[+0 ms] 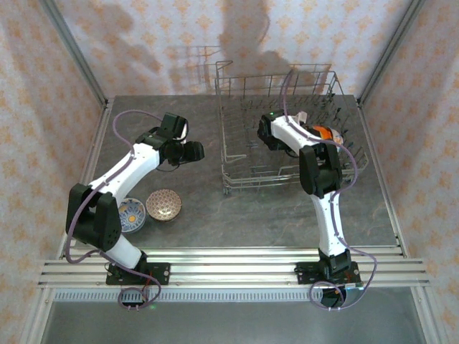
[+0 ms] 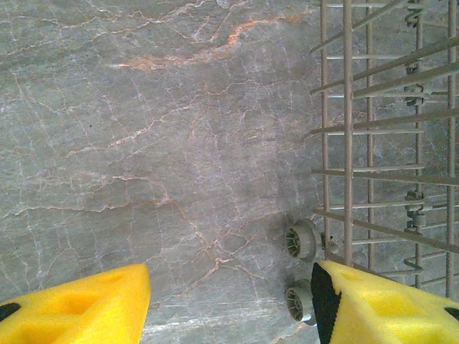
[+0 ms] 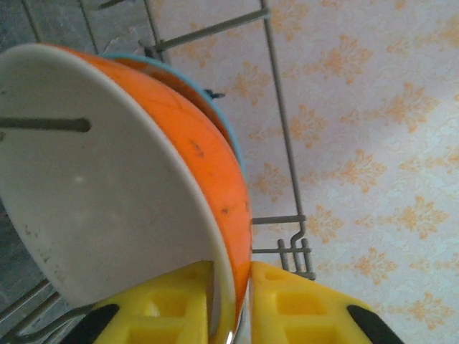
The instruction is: Load the bowls into the dish rack
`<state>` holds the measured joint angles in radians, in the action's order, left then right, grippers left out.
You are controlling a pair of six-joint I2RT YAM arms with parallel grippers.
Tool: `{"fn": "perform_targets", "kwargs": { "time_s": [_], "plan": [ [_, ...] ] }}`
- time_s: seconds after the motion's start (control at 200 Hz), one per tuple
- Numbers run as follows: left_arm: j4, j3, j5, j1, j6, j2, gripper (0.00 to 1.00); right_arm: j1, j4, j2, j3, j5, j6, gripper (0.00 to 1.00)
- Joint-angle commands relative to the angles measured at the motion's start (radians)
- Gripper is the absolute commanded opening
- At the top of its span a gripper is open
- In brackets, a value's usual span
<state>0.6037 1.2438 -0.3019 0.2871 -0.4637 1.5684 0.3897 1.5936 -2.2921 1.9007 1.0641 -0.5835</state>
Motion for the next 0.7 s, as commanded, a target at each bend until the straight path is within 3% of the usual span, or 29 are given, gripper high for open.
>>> {"fn": "perform_targets", "kwargs": {
  "time_s": [0.0,0.08,0.125,0.35,0.696],
  "plan": [
    [0.042,0.004,0.04,-0.007,-0.027,-0.05,0.62,-0.006,-0.031,0.035,-0.038,-0.054,0.064,0.25],
    [0.041,-0.013,0.044,-0.006,-0.043,-0.068,0.62,-0.007,-0.055,0.047,-0.055,-0.07,0.093,0.26],
    [0.044,-0.021,0.047,-0.004,-0.05,-0.078,0.62,-0.007,-0.071,0.06,-0.066,-0.08,0.106,0.32],
    [0.069,-0.043,0.089,0.01,-0.065,-0.132,0.62,-0.006,-0.135,0.135,-0.079,-0.124,0.189,0.69],
    [0.196,-0.072,0.233,0.011,-0.113,-0.248,0.65,-0.006,-0.31,0.312,-0.19,-0.23,0.364,0.9]
  ]
}}
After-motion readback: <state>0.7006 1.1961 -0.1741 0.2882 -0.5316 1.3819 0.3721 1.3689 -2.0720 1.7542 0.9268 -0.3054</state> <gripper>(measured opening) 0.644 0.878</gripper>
